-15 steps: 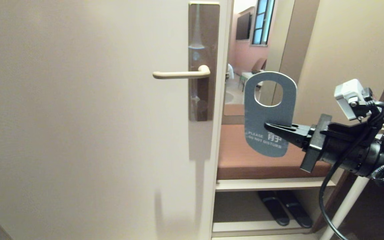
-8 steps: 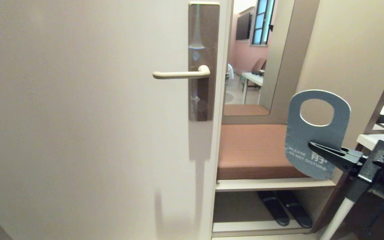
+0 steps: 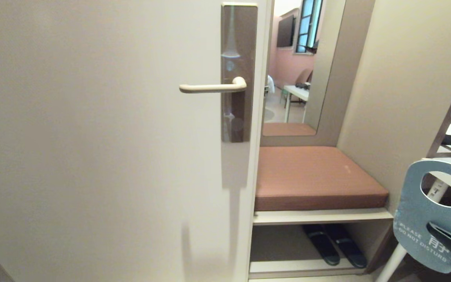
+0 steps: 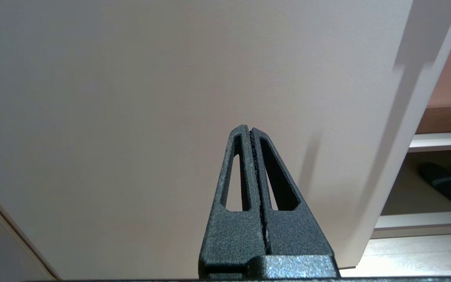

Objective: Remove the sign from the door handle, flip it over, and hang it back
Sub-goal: Hand it to the other hand

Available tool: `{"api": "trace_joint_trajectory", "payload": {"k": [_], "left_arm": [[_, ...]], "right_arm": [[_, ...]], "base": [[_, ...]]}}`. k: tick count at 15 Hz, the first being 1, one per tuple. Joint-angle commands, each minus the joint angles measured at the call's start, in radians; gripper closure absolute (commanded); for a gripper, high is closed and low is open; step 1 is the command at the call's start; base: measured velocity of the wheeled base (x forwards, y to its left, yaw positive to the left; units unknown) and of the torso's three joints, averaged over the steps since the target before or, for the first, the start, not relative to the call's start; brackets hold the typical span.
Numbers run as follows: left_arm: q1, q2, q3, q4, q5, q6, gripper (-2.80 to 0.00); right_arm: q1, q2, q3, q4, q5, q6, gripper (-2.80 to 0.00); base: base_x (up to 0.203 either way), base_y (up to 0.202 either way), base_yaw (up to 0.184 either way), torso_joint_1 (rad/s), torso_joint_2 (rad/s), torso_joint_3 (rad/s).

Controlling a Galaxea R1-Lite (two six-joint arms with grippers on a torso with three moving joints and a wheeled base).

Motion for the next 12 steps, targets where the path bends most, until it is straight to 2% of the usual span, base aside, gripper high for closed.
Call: {"api": "trace_joint_trajectory", "payload": {"k": [1, 5, 9, 12], "left_arm": [[0.0, 0.001, 0.0, 0.0, 0.001, 0.001, 0.0], [0.001, 0.001, 0.0, 0.0, 0.0, 0.001, 0.0], [0.002, 0.001, 0.0, 0.0, -0.001, 0.001, 0.0], [0.0, 0.001, 0.0, 0.0, 0.001, 0.001, 0.0]], "right_arm": [[-0.053, -0.19, 0.04, 0.099, -0.003, -0.001, 0.0], [-0.066, -0.41, 0.048, 0.352, -0.069, -0.004, 0.0], [-0.06, -0.606, 0.035, 0.584, -0.192, -0.003, 0.0], [-0.047, -0.729, 0.039, 0.665, -0.253, 0.002, 0.0]], "base": [[0.0, 0.0, 0.0, 0.0, 0.0, 0.0], [0.0, 0.0, 0.0, 0.0, 0.0, 0.0], [0.0, 0.0, 0.0, 0.0, 0.0, 0.0], [0.0, 0.0, 0.0, 0.0, 0.0, 0.0]]}}
